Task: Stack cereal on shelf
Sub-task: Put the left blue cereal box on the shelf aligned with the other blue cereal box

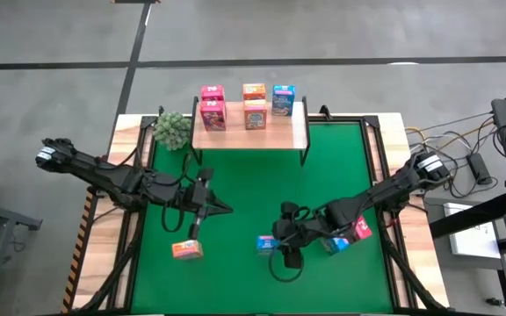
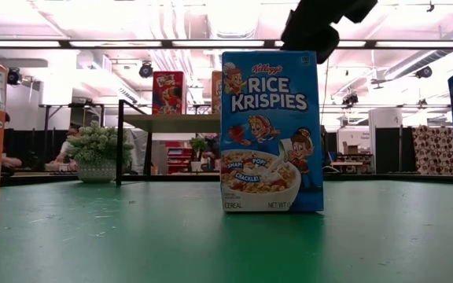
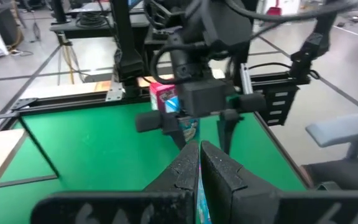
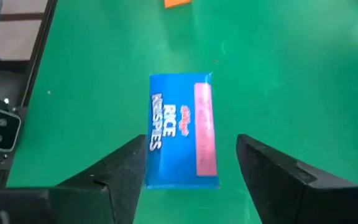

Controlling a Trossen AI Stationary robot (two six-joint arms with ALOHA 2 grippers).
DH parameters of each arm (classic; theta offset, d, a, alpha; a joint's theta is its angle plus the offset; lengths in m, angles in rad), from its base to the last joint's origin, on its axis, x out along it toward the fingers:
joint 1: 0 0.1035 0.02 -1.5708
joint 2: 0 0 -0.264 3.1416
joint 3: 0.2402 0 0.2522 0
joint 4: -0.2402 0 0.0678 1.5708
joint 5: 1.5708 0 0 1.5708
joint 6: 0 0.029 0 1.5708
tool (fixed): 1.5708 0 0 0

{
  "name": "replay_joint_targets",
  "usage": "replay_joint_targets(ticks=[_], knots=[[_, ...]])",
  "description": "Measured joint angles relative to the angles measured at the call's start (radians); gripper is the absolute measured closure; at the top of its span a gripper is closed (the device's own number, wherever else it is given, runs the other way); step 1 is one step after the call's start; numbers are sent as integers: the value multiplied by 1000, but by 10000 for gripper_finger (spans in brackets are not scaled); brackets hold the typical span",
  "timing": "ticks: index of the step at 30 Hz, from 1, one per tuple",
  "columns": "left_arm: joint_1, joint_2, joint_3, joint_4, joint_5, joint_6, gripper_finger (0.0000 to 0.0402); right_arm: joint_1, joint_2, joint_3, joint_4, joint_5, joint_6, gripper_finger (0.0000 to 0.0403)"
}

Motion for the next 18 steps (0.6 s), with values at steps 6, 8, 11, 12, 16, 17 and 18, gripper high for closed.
replay_joint_targets(ticks=[6, 8, 11, 12, 16, 17, 18], knots=[[1, 0, 0, -1, -19, -1, 402, 1, 3, 0, 3, -19, 33, 158], [1, 0, 0, -1, -19, -5, 402, 2, 3, 0, 3, -29, 43, 158], [1, 0, 0, -1, -19, -5, 402, 1, 3, -1, 3, -34, 52, 158], [1, 0, 0, -1, -19, -5, 402, 1, 3, -2, 3, -34, 52, 158], [1, 0, 0, -2, -19, -5, 402, 2, 3, -3, 3, -33, 47, 158], [1, 0, 0, -2, -19, -5, 402, 2, 3, -5, 4, -32, 47, 158], [1, 0, 0, -2, -19, -5, 402, 2, 3, -8, 4, -25, 47, 158]])
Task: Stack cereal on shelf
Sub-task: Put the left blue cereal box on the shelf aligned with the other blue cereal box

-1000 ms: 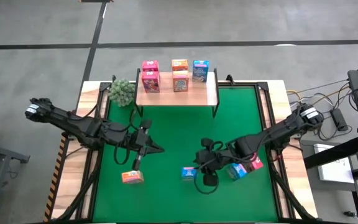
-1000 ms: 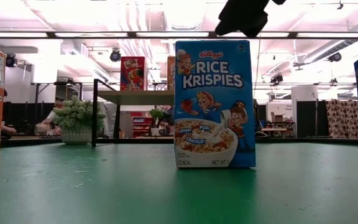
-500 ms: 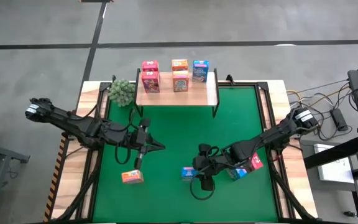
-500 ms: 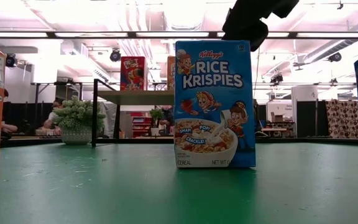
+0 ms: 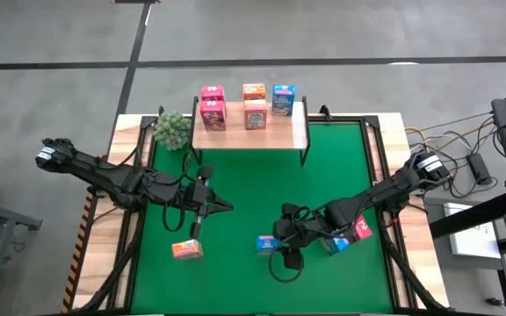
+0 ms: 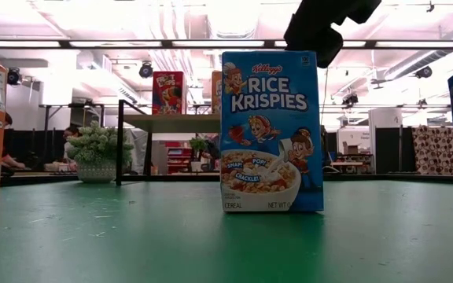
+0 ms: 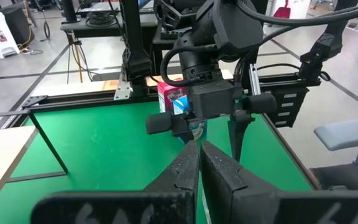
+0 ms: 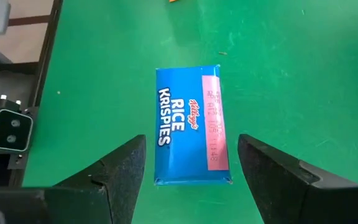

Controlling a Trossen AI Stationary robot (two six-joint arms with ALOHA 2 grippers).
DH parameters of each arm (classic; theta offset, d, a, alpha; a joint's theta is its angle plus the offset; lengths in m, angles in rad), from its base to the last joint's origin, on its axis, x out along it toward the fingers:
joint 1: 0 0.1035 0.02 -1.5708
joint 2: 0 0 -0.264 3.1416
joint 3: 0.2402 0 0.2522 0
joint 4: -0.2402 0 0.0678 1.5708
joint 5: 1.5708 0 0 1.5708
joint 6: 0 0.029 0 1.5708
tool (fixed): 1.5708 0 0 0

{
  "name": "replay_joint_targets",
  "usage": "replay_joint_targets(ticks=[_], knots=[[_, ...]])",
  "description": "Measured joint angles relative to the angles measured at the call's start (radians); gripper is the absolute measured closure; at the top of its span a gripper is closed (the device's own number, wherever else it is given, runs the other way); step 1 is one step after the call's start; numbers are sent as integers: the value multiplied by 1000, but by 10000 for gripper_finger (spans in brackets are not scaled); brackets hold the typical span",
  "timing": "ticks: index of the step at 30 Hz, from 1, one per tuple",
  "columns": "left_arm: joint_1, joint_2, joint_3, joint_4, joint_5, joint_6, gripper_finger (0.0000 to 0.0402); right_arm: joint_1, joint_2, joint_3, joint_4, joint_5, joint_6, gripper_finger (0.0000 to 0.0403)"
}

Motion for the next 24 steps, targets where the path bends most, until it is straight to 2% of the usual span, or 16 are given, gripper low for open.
replay_joint_targets(ticks=[13, 24], knots=[[0, 0, 0, -3, -12, 0, 402, 0, 56, -7, 27, 3, -52, 160], [0, 0, 0, -2, -14, 0, 402, 0, 50, -6, 25, 3, -54, 200]])
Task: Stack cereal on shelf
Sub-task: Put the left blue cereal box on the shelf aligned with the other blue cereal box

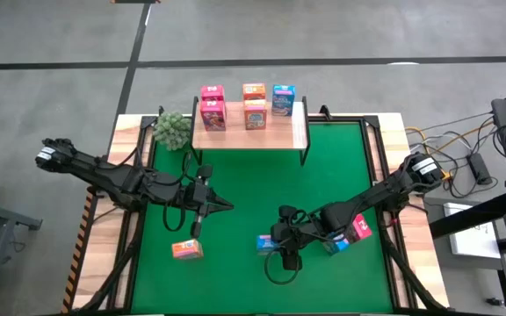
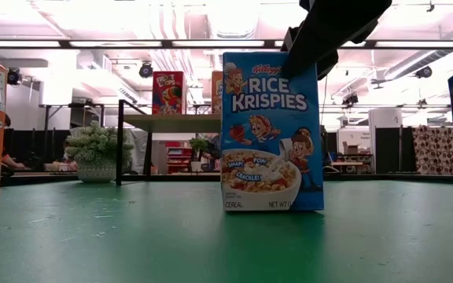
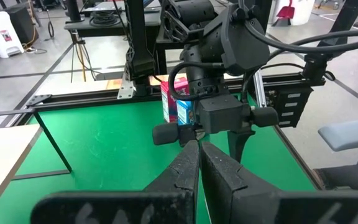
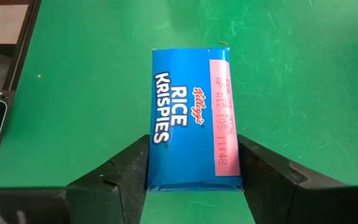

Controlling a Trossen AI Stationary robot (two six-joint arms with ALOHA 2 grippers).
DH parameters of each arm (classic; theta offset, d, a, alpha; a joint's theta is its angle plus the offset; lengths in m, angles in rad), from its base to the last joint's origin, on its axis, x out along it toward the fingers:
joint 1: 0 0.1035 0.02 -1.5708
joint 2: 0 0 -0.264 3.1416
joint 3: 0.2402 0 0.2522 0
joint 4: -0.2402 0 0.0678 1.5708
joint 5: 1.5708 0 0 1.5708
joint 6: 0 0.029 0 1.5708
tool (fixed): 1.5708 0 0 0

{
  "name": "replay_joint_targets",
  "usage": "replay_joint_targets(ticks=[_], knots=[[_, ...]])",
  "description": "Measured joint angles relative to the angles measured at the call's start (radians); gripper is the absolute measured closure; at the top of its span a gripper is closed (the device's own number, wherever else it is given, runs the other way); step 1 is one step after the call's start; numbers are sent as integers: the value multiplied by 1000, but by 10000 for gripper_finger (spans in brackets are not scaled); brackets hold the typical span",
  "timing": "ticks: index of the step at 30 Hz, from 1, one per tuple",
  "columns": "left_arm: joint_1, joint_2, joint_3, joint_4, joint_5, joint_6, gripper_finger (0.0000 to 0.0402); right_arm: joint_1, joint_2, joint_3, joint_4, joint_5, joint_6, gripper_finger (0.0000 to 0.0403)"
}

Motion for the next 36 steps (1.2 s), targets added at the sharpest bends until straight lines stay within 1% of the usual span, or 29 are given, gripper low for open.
replay_joint_targets(ticks=[7, 13, 21, 24, 29, 34, 36], knots=[[0, 0, 0, 1, 0, 0, 402, 0, 0, 0, 0, 0, -1, 226], [0, 0, 0, 1, 0, 0, 402, 0, -16, 0, -2, 0, -1, 227], [0, 0, 0, 3, 0, 9, 402, -21, -109, 1, -40, -1, -11, 228], [0, 0, 0, 2, 0, 12, 402, -61, -168, 1, -112, 0, -44, 228], [0, 0, 0, -1, 0, 17, 402, -170, -276, 1, -205, -6, -95, 229], [0, 0, 0, 2, 0, 34, 402, -307, -367, 2, -217, -123, -164, 229], [0, 0, 0, 5, 0, 35, 402, -361, -388, 18, -230, -152, -206, 229]])
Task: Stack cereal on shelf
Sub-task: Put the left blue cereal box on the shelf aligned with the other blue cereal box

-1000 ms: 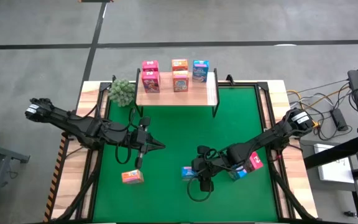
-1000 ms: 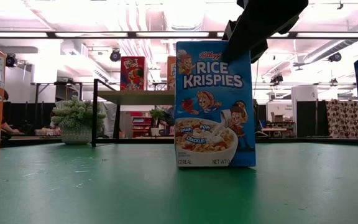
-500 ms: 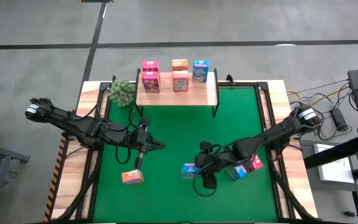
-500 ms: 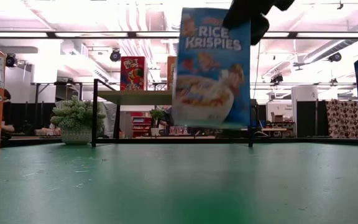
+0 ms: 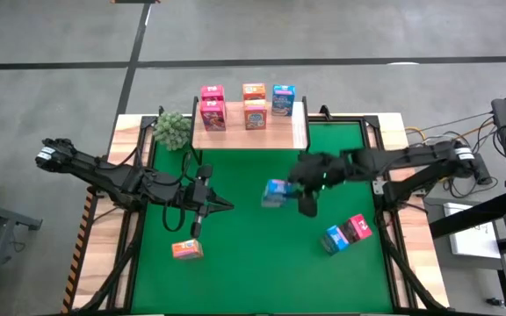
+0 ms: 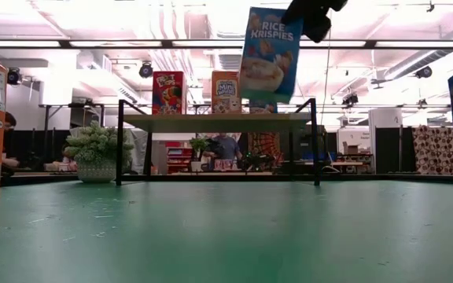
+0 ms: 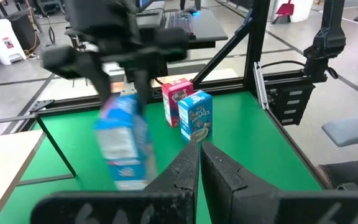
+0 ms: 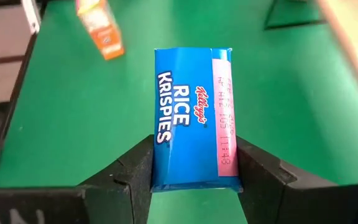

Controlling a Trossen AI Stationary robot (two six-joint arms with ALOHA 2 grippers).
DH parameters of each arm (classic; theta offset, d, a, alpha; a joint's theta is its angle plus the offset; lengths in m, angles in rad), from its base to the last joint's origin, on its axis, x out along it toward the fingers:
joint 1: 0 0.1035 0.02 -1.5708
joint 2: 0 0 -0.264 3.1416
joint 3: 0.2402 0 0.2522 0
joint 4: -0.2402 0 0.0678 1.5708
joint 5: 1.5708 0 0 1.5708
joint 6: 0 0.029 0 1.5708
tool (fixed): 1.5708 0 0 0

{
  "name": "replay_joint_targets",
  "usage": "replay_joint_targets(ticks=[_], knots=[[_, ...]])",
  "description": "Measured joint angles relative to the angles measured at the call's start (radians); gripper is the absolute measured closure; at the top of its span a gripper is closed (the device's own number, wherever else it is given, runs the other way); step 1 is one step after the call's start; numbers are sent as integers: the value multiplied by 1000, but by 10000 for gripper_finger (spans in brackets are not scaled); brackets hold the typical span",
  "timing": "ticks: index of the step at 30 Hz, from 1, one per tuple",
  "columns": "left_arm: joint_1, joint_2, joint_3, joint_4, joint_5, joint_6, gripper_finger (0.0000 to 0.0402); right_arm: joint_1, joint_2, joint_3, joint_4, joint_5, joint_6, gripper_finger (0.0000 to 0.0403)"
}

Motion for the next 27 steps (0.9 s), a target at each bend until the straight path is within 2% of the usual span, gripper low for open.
replay_joint_targets(ticks=[6, 20, 27], knots=[[0, 0, 0, 0, -1, 0, 402, -128, -2, 109, -92, -5, -150, 229], [0, 0, 0, -2, -3, 0, 402, -401, 170, 484, -386, -11, -560, 229], [0, 0, 0, -2, -3, 1, 402, -585, 225, 516, -409, -205, -696, 229]])
